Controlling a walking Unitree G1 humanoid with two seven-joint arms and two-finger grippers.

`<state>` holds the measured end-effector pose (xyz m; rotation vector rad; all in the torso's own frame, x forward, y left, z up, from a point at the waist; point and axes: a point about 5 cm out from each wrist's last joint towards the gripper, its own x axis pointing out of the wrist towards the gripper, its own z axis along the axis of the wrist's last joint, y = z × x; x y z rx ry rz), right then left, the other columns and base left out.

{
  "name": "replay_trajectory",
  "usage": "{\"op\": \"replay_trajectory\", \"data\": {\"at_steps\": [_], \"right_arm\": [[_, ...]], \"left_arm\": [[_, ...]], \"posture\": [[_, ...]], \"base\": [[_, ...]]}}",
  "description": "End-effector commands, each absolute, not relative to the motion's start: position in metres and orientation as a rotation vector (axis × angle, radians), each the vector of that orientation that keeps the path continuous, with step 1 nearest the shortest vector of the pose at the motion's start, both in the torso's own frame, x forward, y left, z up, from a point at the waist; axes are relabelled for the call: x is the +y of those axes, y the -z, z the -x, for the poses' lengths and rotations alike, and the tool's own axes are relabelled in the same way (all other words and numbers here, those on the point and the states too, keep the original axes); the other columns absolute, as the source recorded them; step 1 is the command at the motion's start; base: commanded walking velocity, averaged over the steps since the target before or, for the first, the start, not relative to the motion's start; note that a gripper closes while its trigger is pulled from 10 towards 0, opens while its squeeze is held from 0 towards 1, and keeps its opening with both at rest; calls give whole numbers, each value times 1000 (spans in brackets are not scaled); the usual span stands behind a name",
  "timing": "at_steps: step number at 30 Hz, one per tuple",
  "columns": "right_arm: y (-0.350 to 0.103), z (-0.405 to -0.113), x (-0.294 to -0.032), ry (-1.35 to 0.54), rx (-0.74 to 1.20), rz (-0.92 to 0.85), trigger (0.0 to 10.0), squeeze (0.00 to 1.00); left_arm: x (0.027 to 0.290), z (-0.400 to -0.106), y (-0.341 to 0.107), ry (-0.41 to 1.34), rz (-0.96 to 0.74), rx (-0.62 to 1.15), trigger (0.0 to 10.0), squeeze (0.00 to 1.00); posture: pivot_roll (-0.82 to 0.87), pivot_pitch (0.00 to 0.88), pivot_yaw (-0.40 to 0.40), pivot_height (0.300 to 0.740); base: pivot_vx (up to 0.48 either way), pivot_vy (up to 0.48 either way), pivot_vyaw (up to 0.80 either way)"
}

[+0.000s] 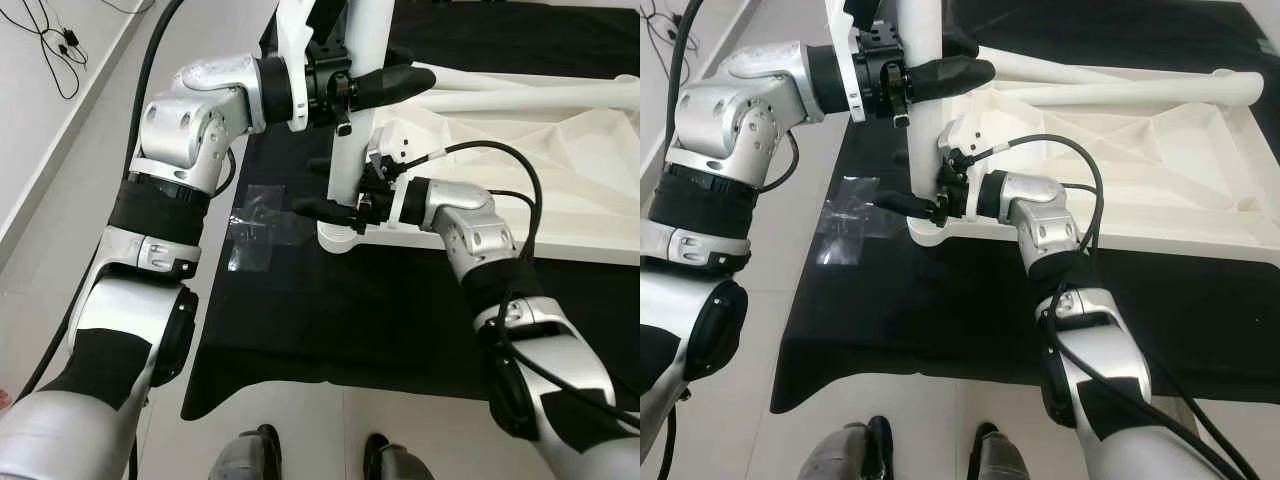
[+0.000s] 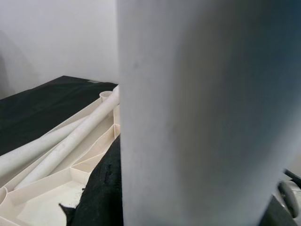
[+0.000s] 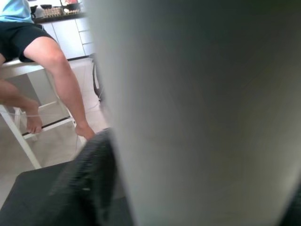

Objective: Building children table

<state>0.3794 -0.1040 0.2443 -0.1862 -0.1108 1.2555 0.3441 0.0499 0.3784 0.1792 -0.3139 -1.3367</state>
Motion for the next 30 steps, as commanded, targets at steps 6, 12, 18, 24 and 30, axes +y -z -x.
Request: {"op": "replay_trajectory", "data": {"at_steps": [6,12,18,24,30], "right_arm": [[-240,-377,-85,-1356,-81,207,0,0],[-239,-380,-99,-1305,-109,213,0,0],[-233,-382,-114,-1172,-130,248,0,0],[-194,-378,-102,-594,-54,153,0,0],[-167,-323,-52,-357,-89,-99,0,0]], "left_arm": [[34,-337,-371,1424,-224,-275,0,0],[32,-336,-371,1427,-236,-295,0,0],[35,-339,-373,1394,-191,-307,10000,1000],[43,-347,-376,1301,-139,-315,10000,1000],[60,-359,-371,1196,-125,-313,10000,871]], "posture": [[62,225,44,740],[47,227,41,740],[21,234,33,740],[2,240,19,740],[9,256,33,740]], "base": [[0,0,0],[0,0,0],[0,0,0],[0,0,0],[0,0,0]]}}
